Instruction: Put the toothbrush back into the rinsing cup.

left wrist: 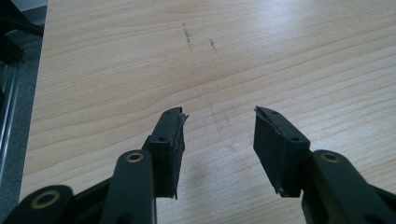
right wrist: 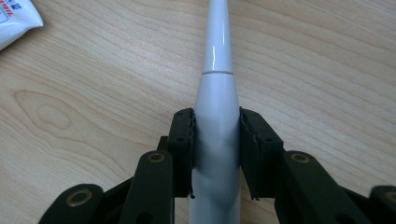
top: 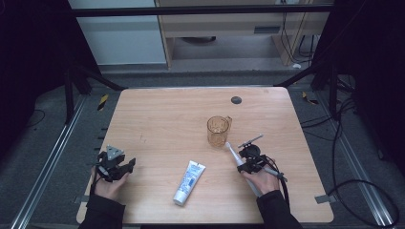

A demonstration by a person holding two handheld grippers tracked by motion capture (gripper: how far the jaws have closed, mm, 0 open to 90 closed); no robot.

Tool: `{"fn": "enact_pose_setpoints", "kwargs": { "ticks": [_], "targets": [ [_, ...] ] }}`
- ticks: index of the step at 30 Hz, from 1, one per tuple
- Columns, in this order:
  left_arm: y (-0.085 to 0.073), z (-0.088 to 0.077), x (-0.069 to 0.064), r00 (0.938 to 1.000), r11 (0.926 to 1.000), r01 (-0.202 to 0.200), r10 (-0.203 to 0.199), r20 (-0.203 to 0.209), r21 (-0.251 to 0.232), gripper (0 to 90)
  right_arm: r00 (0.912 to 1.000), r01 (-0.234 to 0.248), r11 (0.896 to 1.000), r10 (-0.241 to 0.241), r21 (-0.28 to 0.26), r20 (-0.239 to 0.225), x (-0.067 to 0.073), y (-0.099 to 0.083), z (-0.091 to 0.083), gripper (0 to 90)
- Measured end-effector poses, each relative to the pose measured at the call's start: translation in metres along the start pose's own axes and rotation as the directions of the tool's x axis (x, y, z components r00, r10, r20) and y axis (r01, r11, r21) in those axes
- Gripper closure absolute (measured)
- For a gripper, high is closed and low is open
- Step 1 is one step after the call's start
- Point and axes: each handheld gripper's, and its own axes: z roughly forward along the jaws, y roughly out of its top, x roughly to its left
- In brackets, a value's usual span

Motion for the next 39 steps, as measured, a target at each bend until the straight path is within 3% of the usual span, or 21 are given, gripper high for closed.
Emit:
{"fn": "enact_pose_setpoints", "kwargs": {
  "ticks": [4, 12, 17, 18, 22, 23, 24, 28, 31, 35, 37, 39],
  "targets": [
    [0.000, 0.000, 0.000, 1.0000, 1.0000, -0.002, 0.002, 0.001, 0.001, 52.3, 0.9998, 0.014, 1.000, -0.014, -0.025, -0.014, 0.001, -0.003, -0.007, 67.3],
    [0.001, 0.000, -0.001, 1.0000, 1.0000, -0.003, 0.003, 0.002, -0.002, 52.6, 0.9997, 0.009, 0.990, -0.012, -0.140, -0.022, -0.003, -0.012, -0.036, 67.3],
    [0.000, 0.000, -0.001, 1.0000, 1.0000, -0.002, 0.002, 0.002, -0.002, 52.7, 0.9990, 0.005, 0.977, -0.015, -0.215, -0.043, -0.003, -0.012, -0.050, 67.4],
    [0.000, 0.000, -0.001, 1.0000, 1.0000, -0.002, 0.002, 0.001, -0.003, 52.7, 0.9987, 0.005, 0.966, -0.017, -0.258, -0.047, -0.003, -0.011, -0.057, 67.4],
    [0.001, 0.000, -0.002, 1.0000, 1.0000, -0.004, 0.004, 0.000, -0.004, 52.7, 0.9983, 0.004, 0.944, -0.023, -0.330, -0.054, -0.002, -0.011, -0.069, 67.4],
    [0.001, 0.000, -0.002, 1.0000, 1.0000, -0.004, 0.004, 0.000, -0.004, 52.7, 0.9983, 0.004, 0.944, -0.023, -0.330, -0.054, -0.002, -0.011, -0.069, 67.4],
    [0.001, 0.000, -0.002, 1.0000, 1.0000, -0.005, 0.005, 0.000, -0.005, 52.8, 0.9979, 0.003, 0.927, -0.027, -0.375, -0.058, -0.001, -0.009, -0.073, 67.3],
    [0.001, -0.001, -0.001, 1.0000, 0.9999, 0.000, 0.000, -0.001, -0.010, 52.8, 0.9982, -0.010, 0.893, -0.018, -0.450, -0.057, 0.000, -0.002, -0.079, 67.3],
    [0.001, -0.002, 0.000, 1.0000, 0.9999, 0.002, -0.002, -0.004, -0.016, 52.8, 0.9975, -0.030, 0.853, -0.007, -0.521, -0.070, 0.002, 0.006, -0.085, 67.3],
    [0.001, -0.003, 0.000, 1.0000, 0.9998, 0.006, -0.006, -0.006, -0.021, 52.8, 0.9977, -0.041, 0.794, 0.000, -0.607, -0.067, 0.007, 0.017, -0.095, 67.3],
    [0.001, -0.003, 0.000, 0.9999, 0.9997, 0.008, -0.008, -0.006, -0.024, 52.8, 0.9981, -0.045, 0.757, 0.007, -0.652, -0.061, 0.009, 0.024, -0.100, 67.3],
    [0.001, -0.003, 0.000, 0.9999, 0.9996, 0.008, -0.008, -0.007, -0.026, 52.8, 0.9978, -0.057, 0.727, 0.018, -0.684, -0.063, 0.010, 0.029, -0.103, 67.3]
  ]
}}
